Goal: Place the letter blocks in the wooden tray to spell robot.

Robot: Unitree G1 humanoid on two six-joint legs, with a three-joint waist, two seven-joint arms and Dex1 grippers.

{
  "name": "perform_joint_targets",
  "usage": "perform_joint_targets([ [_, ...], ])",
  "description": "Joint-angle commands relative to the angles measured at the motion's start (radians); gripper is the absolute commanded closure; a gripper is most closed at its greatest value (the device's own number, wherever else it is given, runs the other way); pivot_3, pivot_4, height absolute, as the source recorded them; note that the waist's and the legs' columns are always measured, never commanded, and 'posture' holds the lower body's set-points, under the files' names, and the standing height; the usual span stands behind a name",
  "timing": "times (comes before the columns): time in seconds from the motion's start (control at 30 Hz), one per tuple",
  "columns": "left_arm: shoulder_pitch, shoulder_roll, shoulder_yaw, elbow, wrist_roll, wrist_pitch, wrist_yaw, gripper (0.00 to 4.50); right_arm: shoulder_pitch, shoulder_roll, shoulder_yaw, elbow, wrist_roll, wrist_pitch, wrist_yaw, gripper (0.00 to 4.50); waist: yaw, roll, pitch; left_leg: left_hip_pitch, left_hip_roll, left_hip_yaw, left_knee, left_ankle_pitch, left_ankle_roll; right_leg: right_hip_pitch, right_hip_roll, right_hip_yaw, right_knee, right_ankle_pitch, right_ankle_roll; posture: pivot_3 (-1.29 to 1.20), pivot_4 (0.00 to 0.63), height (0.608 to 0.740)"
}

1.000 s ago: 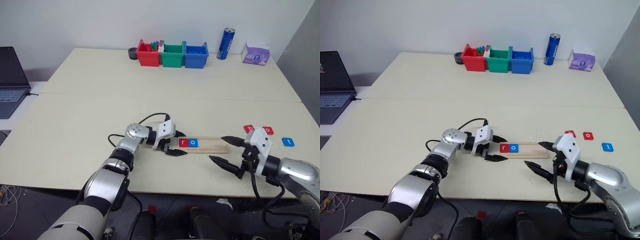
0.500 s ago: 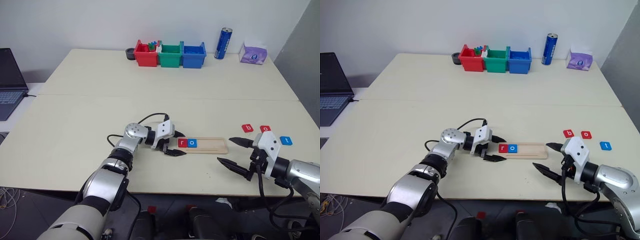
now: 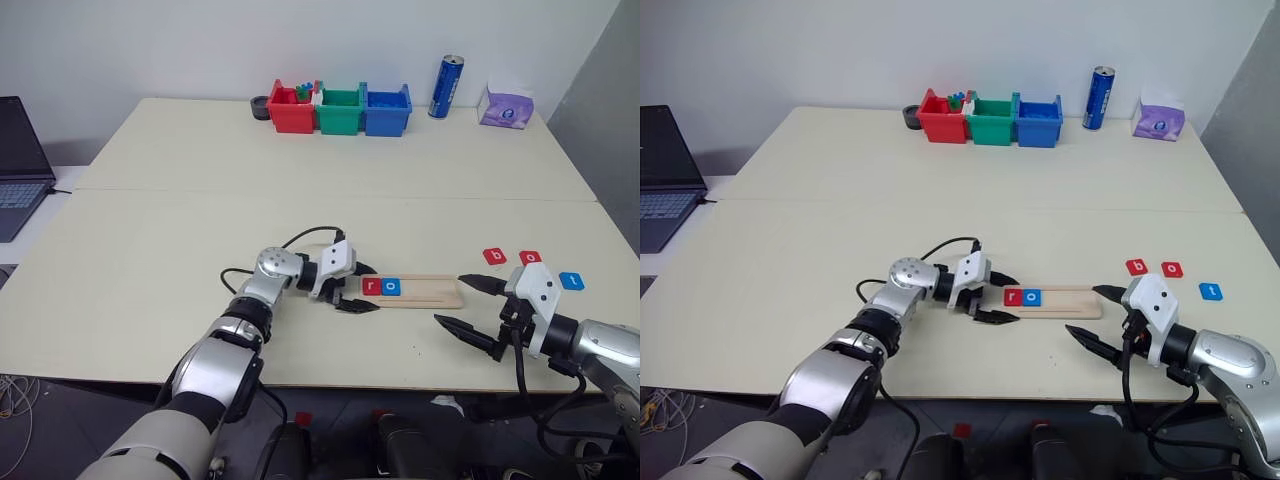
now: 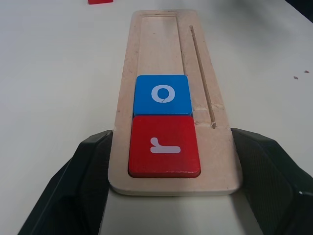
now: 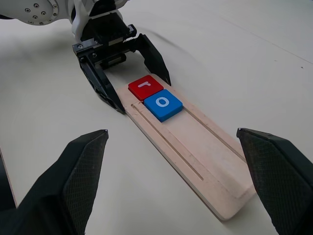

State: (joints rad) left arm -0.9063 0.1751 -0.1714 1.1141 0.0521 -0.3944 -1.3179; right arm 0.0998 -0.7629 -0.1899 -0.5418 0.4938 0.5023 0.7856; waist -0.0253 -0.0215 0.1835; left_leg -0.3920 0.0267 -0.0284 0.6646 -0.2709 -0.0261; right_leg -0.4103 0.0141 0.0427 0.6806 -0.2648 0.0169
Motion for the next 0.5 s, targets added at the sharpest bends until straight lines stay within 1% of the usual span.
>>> perform_joint_targets([
  [0.03,-0.023,0.005,-0.002,0.000,0.003,-0.003,0.006,0.77,-0.005,0.009,-0.009,-0.022,0.007,-0.018,0.000,0.00,0.000,0.000,0.000,0.000,0.000,0.000,0.000,0.000,0.000,0.000,0.000,0.000,0.000,0.000,0.000,0.00,0.150,0.740],
  [0.07,-0.023,0.007,-0.001,0.001,0.005,-0.003,0.010,0.39,-0.005,0.009,-0.008,-0.023,0.007,-0.018,-0.001,0.00,0.000,0.000,0.000,0.000,0.000,0.000,0.000,0.000,0.000,0.000,0.000,0.000,0.000,0.000,0.000,0.00,0.150,0.740],
  [0.1,-0.023,0.008,-0.001,0.001,0.007,-0.001,0.011,0.15,-0.005,0.010,-0.007,-0.024,0.008,-0.017,-0.002,0.00,0.000,0.000,0.000,0.000,0.000,0.000,0.000,0.000,0.000,0.000,0.000,0.000,0.000,0.000,0.000,0.00,0.150,0.740],
  [0.13,-0.023,0.009,0.000,0.002,0.008,0.000,0.012,0.07,-0.005,0.010,-0.007,-0.024,0.008,-0.017,-0.002,0.00,0.000,0.000,0.000,0.000,0.000,0.000,0.000,0.000,0.000,0.000,0.000,0.000,0.000,0.000,0.000,0.00,0.150,0.740],
  [0.33,-0.009,0.023,0.003,-0.024,0.001,0.004,-0.003,0.07,-0.014,0.015,0.001,-0.023,0.006,-0.013,-0.007,0.00,-0.001,0.000,0.000,0.000,0.000,0.000,0.000,0.000,0.000,0.000,0.000,0.000,0.000,0.000,0.000,0.00,0.150,0.740],
  [0.43,0.019,0.054,0.009,-0.081,-0.017,0.013,-0.033,0.07,-0.009,0.017,-0.002,-0.029,0.005,-0.010,-0.014,0.00,-0.001,0.000,0.000,0.000,0.000,0.000,0.000,0.000,0.000,0.000,0.000,0.000,0.000,0.000,-0.001,0.00,0.150,0.740],
  [0.5,0.052,0.091,0.026,-0.157,-0.050,0.046,-0.066,0.07,0.005,0.020,-0.014,-0.038,0.007,-0.005,-0.023,0.00,-0.004,0.000,0.000,0.000,0.000,0.000,0.000,0.000,0.000,0.000,0.000,0.000,0.000,0.001,-0.001,0.00,0.150,0.740],
])
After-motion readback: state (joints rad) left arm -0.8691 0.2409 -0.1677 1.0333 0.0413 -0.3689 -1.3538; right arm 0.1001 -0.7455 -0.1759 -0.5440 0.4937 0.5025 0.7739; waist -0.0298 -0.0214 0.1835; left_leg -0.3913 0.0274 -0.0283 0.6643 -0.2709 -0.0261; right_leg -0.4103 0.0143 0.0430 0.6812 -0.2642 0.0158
